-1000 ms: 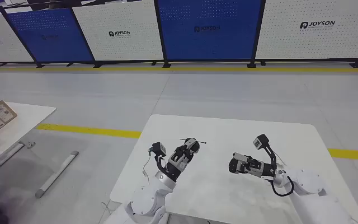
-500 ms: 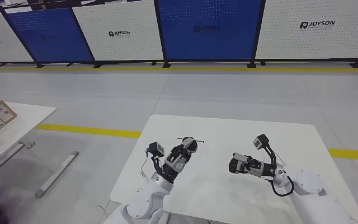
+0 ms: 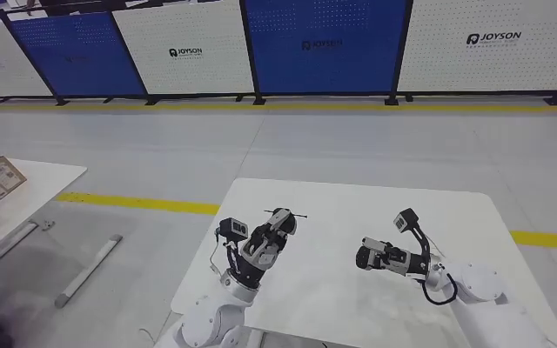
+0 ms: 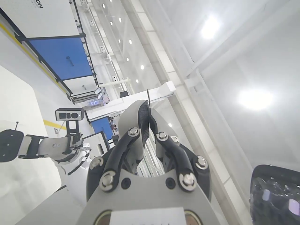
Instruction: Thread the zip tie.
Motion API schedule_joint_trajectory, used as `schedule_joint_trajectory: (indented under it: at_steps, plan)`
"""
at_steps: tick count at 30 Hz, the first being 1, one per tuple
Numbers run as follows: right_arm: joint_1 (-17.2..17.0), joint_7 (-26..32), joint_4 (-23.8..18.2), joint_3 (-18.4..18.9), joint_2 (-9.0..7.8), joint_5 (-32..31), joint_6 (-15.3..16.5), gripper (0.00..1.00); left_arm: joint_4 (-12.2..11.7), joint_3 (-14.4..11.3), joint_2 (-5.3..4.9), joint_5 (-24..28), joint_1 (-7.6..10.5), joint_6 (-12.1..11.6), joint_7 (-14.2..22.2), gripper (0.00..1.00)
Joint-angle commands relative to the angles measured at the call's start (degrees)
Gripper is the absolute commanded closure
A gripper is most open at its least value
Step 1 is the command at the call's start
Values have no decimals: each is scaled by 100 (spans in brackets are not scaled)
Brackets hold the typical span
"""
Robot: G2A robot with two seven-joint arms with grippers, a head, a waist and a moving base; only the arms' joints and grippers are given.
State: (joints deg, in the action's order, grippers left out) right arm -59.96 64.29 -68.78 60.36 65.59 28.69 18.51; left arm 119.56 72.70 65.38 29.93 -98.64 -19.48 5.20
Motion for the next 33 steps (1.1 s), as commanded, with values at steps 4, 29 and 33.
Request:
schedule_joint_trajectory:
  at_steps: [4, 29, 33]
  plan:
    - [0, 0, 0, 0, 0, 0, 0, 0, -209, -61, 12, -179, 124, 318, -58, 100]
    - [0, 0, 0, 0, 0, 0, 0, 0, -1510, -571, 65, -1859, 536, 905, -115, 100]
    - [0, 0, 0, 0, 0, 0, 0, 0, -1847, -716, 94, -2167, 753, 1219, -190, 100]
